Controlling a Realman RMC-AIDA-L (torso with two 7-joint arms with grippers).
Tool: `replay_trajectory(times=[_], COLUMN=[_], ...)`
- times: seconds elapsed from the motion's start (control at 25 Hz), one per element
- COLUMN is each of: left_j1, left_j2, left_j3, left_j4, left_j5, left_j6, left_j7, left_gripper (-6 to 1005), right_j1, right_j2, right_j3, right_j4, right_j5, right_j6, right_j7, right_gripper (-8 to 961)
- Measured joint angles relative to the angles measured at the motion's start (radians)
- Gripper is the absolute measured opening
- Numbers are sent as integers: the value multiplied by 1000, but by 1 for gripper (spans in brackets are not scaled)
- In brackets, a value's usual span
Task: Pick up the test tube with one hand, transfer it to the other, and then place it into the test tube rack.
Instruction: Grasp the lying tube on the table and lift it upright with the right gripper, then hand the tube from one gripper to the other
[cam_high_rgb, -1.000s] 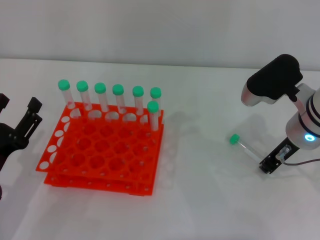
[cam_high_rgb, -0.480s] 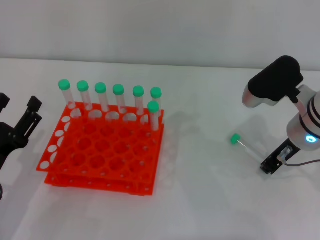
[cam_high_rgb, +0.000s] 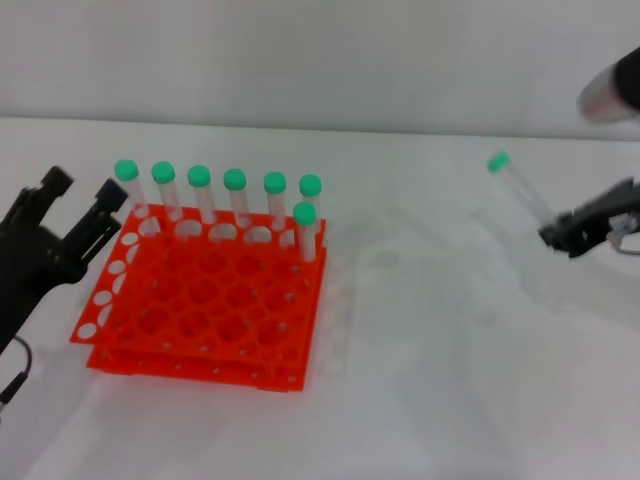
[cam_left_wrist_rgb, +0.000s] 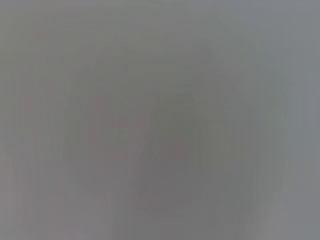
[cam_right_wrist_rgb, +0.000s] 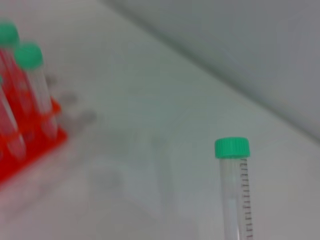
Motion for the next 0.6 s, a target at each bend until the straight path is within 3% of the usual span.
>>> replay_trajectory(times=[0.12, 0.28, 0.4, 0.6], left_j1=[-4, -20, -51, -141], left_j2=[23, 44, 45, 39], left_j3=[15, 15, 15, 13], left_j4=[85, 236, 335, 358], left_j5=[85, 222, 317, 426], left_j6=[1, -20, -22, -22], left_j7=[-167, -417, -577, -739], left_gripper=[833, 832, 832, 831], right_j1=[-110, -226, -262, -272], right_j2=[-1, -2, -3, -4], right_j3=[9, 9, 4, -10], right_j4=[-110, -160, -144, -79], right_j5=[105, 327, 473, 647], right_j6=[-91, -205, -234, -246], right_j7=[-85, -285, -433, -620], right_gripper=[181, 181, 181, 181])
